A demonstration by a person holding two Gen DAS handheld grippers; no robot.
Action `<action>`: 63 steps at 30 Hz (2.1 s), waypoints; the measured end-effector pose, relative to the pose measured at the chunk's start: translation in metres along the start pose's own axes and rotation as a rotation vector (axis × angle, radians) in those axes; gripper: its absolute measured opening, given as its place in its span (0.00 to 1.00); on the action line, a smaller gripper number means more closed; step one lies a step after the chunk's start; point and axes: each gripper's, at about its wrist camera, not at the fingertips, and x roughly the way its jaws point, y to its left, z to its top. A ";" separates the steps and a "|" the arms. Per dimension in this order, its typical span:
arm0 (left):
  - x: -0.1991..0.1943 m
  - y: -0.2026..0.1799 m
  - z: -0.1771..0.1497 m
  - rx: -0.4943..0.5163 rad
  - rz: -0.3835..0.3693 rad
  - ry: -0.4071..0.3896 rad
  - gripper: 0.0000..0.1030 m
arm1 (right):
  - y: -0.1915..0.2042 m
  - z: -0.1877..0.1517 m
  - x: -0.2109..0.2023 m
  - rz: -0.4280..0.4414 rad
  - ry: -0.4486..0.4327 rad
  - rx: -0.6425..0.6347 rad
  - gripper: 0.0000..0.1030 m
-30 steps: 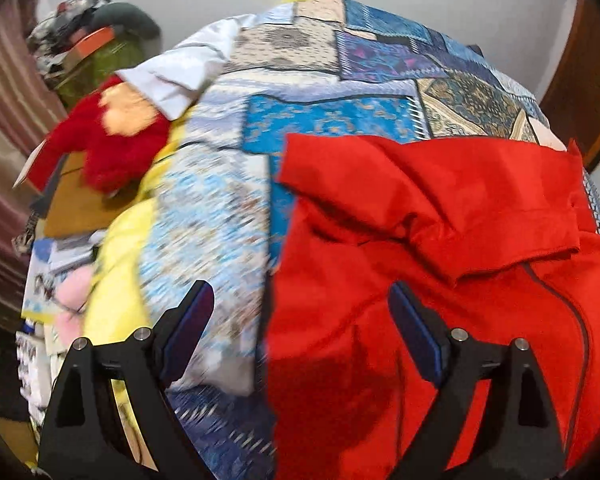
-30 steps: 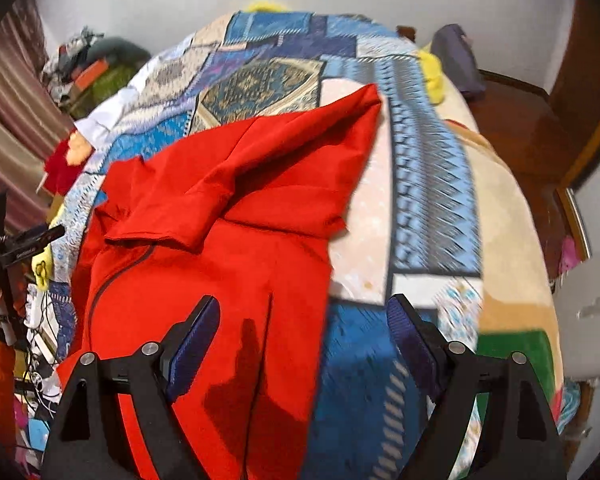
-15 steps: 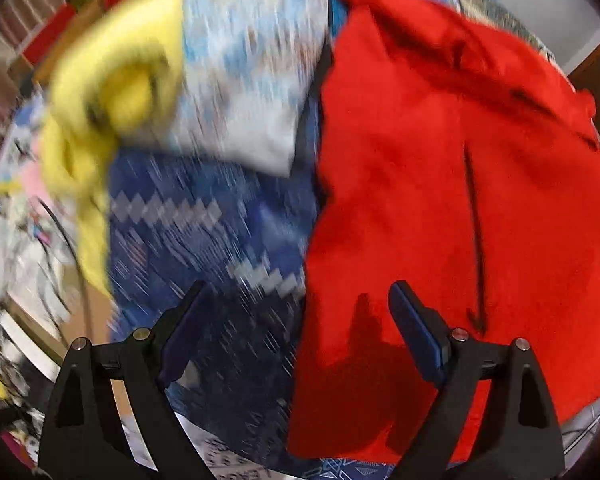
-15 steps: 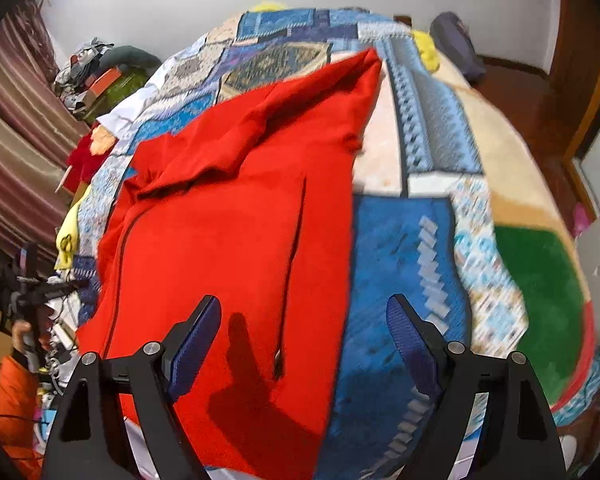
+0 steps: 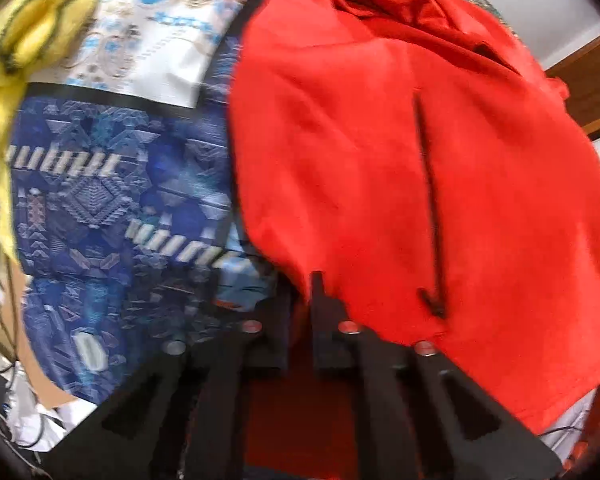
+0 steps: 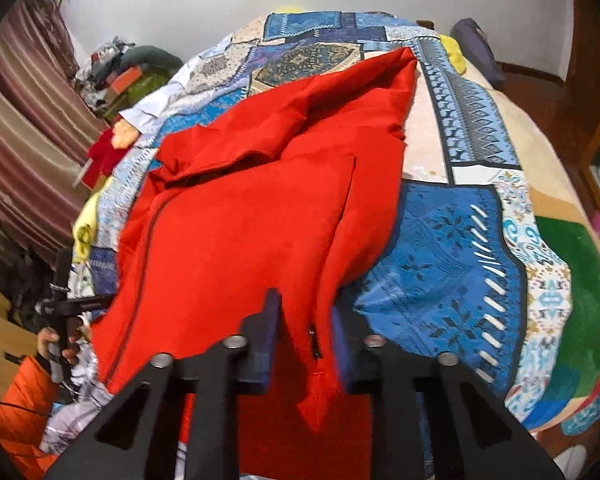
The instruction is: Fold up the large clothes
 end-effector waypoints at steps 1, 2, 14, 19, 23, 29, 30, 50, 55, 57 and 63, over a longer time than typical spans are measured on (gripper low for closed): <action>0.000 -0.007 0.001 0.016 0.014 -0.009 0.06 | 0.001 0.001 0.000 0.008 -0.001 -0.001 0.12; -0.002 -0.018 0.003 0.045 0.026 -0.017 0.05 | 0.003 0.004 0.001 0.012 -0.005 -0.009 0.12; -0.118 -0.074 0.098 0.104 -0.057 -0.333 0.04 | 0.018 0.083 -0.019 0.025 -0.157 -0.069 0.11; -0.143 -0.061 0.154 0.039 -0.045 -0.419 0.00 | 0.005 0.132 -0.013 -0.014 -0.183 -0.045 0.11; -0.125 -0.040 0.207 -0.075 -0.006 -0.418 0.00 | -0.008 0.183 0.016 -0.057 -0.174 -0.023 0.11; -0.052 -0.006 0.262 -0.158 0.168 -0.327 0.00 | -0.026 0.243 0.100 -0.163 -0.075 -0.016 0.11; -0.035 0.002 0.267 -0.172 0.193 -0.296 0.00 | -0.032 0.248 0.114 -0.177 -0.056 -0.005 0.12; -0.033 -0.023 0.260 -0.011 0.324 -0.275 0.40 | -0.099 0.257 0.028 -0.235 -0.169 0.045 0.12; -0.088 -0.065 0.228 0.116 0.317 -0.437 0.82 | -0.046 0.219 0.021 -0.161 -0.116 -0.136 0.12; -0.100 -0.085 0.210 0.183 0.287 -0.453 0.86 | -0.019 0.200 0.027 -0.101 -0.092 -0.200 0.12; -0.081 -0.127 0.171 0.302 0.211 -0.384 0.92 | 0.039 0.163 0.066 0.012 0.001 -0.285 0.12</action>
